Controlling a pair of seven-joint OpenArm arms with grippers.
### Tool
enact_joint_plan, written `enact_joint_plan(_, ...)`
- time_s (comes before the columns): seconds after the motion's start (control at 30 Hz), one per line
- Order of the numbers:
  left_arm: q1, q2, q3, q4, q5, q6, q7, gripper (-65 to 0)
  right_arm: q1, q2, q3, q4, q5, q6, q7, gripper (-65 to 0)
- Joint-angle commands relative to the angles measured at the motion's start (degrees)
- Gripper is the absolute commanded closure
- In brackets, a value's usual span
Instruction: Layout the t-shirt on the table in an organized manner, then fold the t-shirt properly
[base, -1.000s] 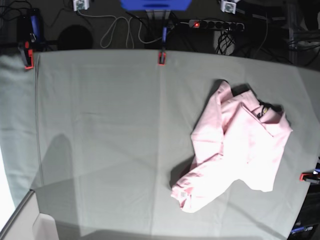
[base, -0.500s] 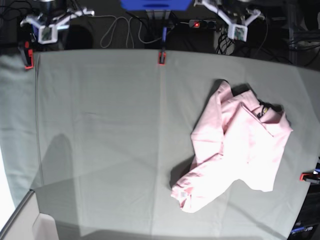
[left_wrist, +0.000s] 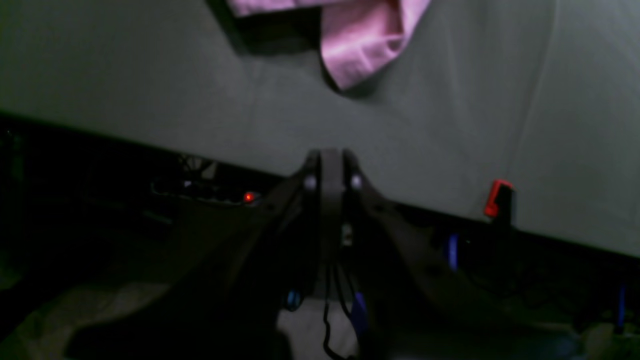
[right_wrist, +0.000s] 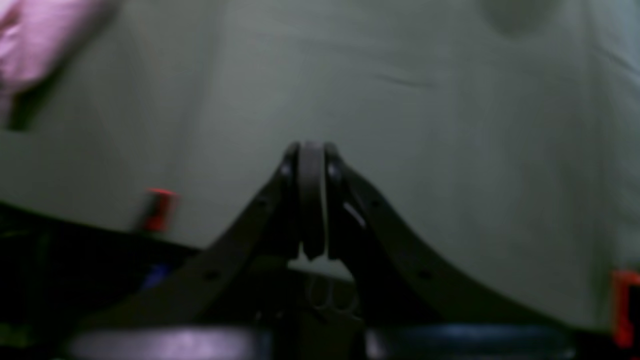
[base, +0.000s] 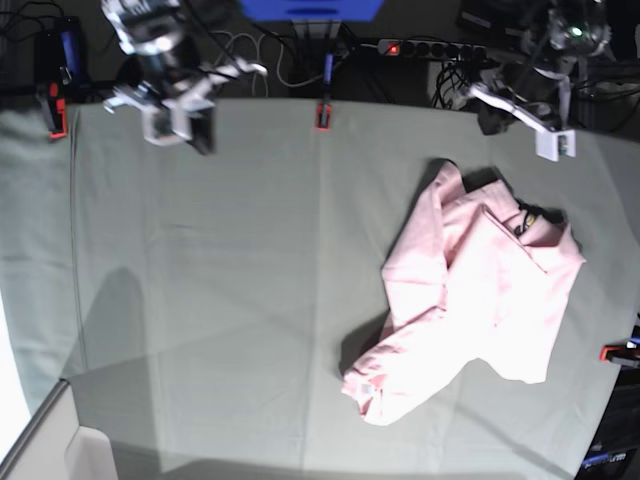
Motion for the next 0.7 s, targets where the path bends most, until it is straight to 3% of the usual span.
enact_joint_plan(0.0,0.3,-0.4,-1.1,1.0,-1.4,-0.1,-0.1,0.0,1.6,0.0,-1.9,1.0,0.3,-0.1,-0.8,0.0)
enact_joint_plan(0.1,0.2,-0.4,-2.9,0.9,-3.6,-0.1,0.5,0.0,7.0,0.0,-8.6,1.0,0.3,-0.1,-8.5,0.0)
enact_joint_plan(0.27,0.2,-0.3,-6.3,0.8,-4.1,-0.1,0.4,0.0,15.7,-0.4,-17.6,0.7,0.1,-0.1,-15.4,0.0)
enact_joint_plan(0.43,0.2,0.2,-11.7,1.0,-4.3,-0.1,0.4,0.0,19.5,-4.4,-18.5,0.5,0.0,-0.1,-16.5,0.0)
enact_joint_plan(0.53,0.3,0.1,-14.2,1.0,-4.3,-0.1,0.4,0.0,21.8,-5.3,-18.5,0.5,0.0,-0.1,-21.4,0.0)
enact_joint_plan(0.67,0.5,0.1,-16.8,1.2,-4.3,-0.2,0.4,-0.1,25.4,-9.1,-18.2,-1.0,0.0,-0.1,-27.0,0.0)
